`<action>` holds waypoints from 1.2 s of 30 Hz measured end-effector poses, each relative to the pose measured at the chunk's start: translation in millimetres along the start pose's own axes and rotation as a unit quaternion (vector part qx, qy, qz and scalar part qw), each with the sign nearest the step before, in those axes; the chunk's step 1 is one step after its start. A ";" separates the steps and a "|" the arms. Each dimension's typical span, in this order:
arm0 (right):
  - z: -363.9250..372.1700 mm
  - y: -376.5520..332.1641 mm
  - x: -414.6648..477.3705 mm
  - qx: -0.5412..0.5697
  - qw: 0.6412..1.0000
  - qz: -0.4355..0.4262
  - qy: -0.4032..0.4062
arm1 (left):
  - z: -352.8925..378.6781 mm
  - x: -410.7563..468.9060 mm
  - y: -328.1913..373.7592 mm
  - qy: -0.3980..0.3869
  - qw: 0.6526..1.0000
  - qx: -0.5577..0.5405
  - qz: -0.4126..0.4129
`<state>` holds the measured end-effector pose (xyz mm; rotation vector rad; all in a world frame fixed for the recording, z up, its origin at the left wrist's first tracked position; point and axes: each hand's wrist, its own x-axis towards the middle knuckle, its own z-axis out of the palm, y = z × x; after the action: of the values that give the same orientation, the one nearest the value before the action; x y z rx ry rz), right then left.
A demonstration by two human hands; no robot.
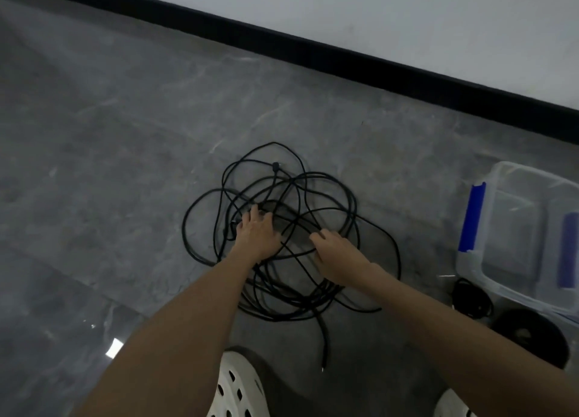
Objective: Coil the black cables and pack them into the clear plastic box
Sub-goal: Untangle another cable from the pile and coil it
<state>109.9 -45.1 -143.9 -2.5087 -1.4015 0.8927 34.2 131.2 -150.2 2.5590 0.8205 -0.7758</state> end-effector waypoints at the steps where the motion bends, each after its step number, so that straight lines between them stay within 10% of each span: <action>1: 2.4 0.1 1.3 0.001 1.000 0.000 0.002 | 0.7 2.5 -1.2 -0.015 1.000 -0.003 -0.010; 23: 1.8 -2.2 -12.6 -0.016 0.999 -0.016 -0.043 | -2.4 -7.5 -31.3 -0.074 0.994 0.046 0.070; 29: -3.0 -22.2 -3.0 0.136 0.986 0.009 -0.096 | -17.2 -14.1 -22.7 0.020 0.994 -0.011 0.106; 36: -57.3 -40.3 -7.6 0.313 0.942 0.110 0.057 | -71.8 -33.1 14.3 0.059 0.976 -0.107 0.183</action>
<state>109.0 -19.3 -78.3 -2.1861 -0.6577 1.0102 48.6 139.6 -71.6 2.4731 0.4164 -0.4028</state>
